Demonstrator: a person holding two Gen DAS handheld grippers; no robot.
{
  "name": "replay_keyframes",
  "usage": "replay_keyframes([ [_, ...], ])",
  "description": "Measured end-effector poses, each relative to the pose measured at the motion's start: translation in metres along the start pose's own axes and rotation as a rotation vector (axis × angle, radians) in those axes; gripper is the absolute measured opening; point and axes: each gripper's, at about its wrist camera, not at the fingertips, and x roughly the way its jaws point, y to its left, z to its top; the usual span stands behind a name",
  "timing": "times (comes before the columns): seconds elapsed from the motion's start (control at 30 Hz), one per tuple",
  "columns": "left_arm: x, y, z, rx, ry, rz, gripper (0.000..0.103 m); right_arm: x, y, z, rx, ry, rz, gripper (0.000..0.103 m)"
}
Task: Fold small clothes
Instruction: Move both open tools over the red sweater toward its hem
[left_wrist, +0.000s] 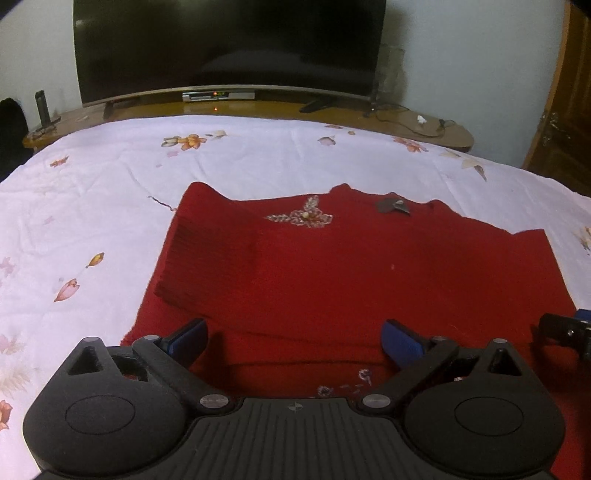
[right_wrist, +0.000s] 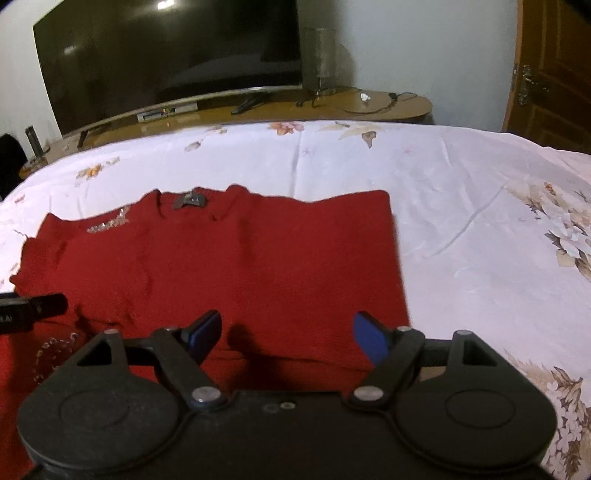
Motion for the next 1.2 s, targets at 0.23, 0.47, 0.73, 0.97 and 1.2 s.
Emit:
replay_keyframes([
  [0.23, 0.003, -0.005, -0.012, 0.009, 0.033, 0.014, 0.099, 0.012, -0.004, -0.007, -0.026, 0.065, -0.002, 0.078],
  [0.47, -0.002, 0.001, 0.015, -0.003, -0.031, 0.005, 0.099, -0.004, -0.01, 0.008, -0.022, 0.001, 0.037, 0.078],
  [0.73, 0.057, 0.021, 0.04, -0.045, 0.004, 0.076, 0.099, 0.032, -0.013, 0.046, -0.003, -0.016, 0.021, 0.077],
  [0.97, 0.064, 0.019, 0.037, -0.026, 0.009, 0.121, 0.101, 0.078, -0.021, 0.047, -0.017, 0.076, -0.048, 0.08],
  [1.2, 0.007, 0.018, 0.002, 0.038, -0.013, 0.104, 0.101, 0.022, -0.018, 0.019, -0.047, 0.027, 0.018, 0.077],
])
